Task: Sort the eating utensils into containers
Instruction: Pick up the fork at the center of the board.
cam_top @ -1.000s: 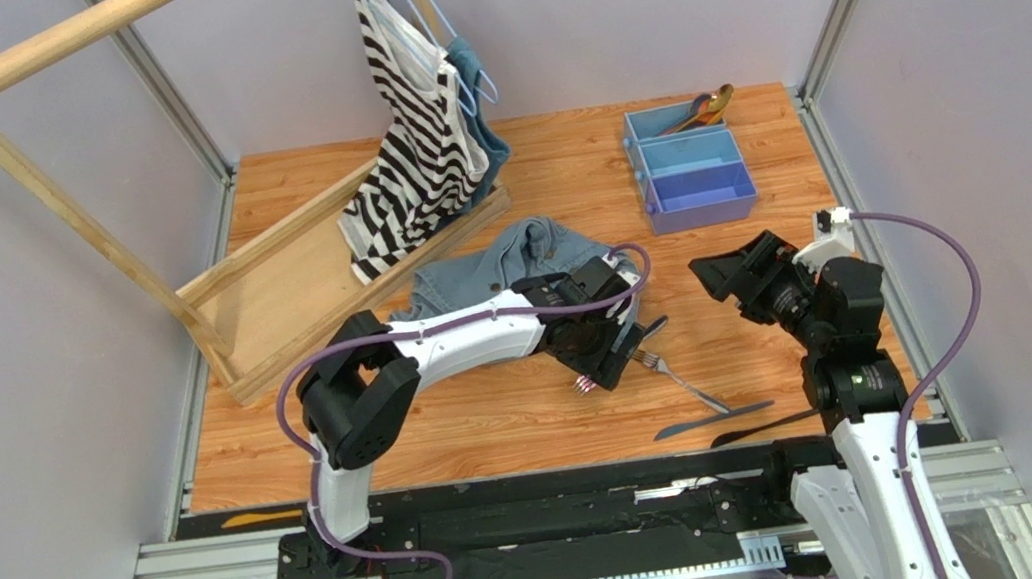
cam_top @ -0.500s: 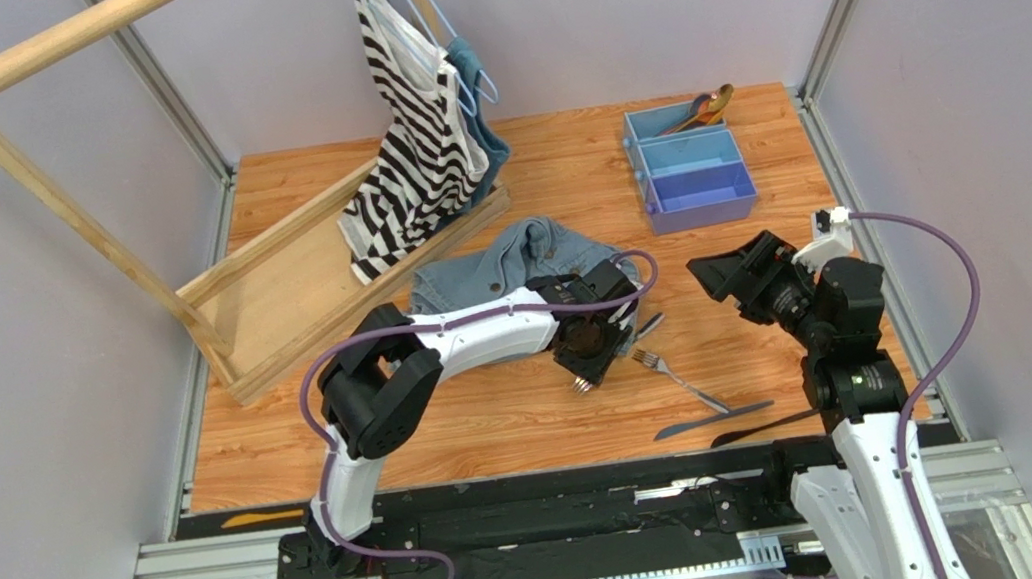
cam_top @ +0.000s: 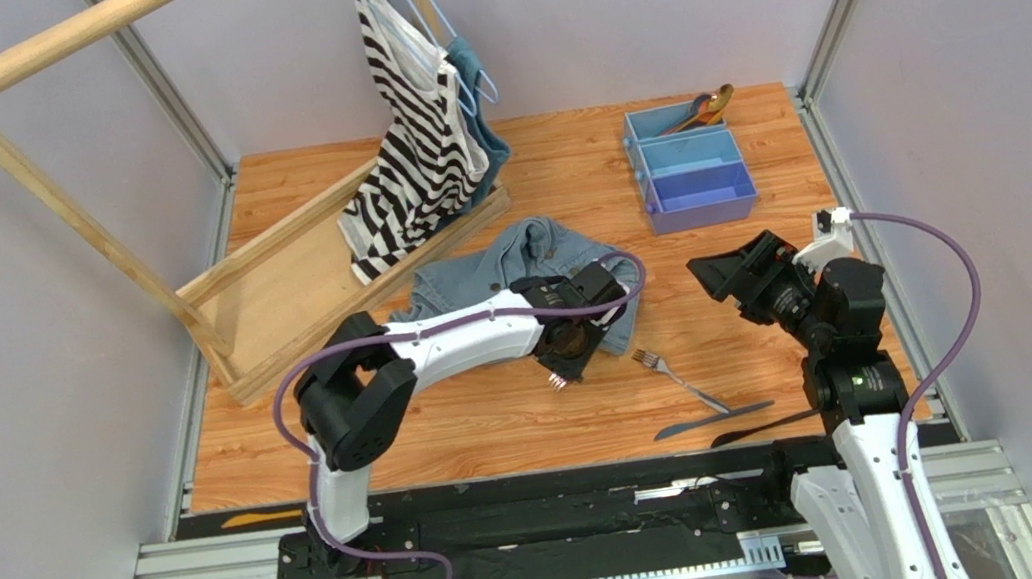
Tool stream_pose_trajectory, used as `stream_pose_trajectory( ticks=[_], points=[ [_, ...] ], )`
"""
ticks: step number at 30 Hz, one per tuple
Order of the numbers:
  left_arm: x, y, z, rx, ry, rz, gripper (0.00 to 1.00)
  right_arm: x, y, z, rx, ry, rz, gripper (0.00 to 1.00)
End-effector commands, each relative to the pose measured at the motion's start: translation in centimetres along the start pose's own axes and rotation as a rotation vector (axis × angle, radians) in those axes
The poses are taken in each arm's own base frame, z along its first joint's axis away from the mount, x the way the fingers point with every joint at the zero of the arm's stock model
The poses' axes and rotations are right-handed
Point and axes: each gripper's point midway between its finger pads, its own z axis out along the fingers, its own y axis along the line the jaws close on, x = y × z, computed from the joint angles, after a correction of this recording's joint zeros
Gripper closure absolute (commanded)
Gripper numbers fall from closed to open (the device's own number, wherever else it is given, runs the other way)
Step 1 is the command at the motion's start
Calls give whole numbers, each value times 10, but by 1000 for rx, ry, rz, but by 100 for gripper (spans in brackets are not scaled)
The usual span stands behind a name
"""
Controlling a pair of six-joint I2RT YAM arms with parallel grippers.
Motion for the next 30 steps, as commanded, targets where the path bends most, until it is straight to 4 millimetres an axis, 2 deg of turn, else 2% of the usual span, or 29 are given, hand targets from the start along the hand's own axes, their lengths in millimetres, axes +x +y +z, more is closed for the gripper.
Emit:
stream_pose_trajectory(
  ticks=[1,9,14,15,17,23,30],
  points=[
    [-13,15,-61,-37,-110,24,100,-12,16,-3,-59,-41,-28,18],
    [9,25,-99,-34,-95,54,100,-11,23,-5,-92,-24,-65,18],
    [14,28,-123,-27,-107,49,100,-10,35,-7,-151,12,-148,18],
    [14,27,-126,-21,-110,49,100,-9,42,-9,-179,28,-171,18],
    [13,24,-135,7,-128,38,100,-7,42,-10,-183,52,-205,17],
    [8,8,-156,189,-145,5,100,1,66,-21,-301,96,-299,17],
    [-12,-14,-195,379,-210,-10,100,15,83,-33,-358,144,-426,16]
  ],
)
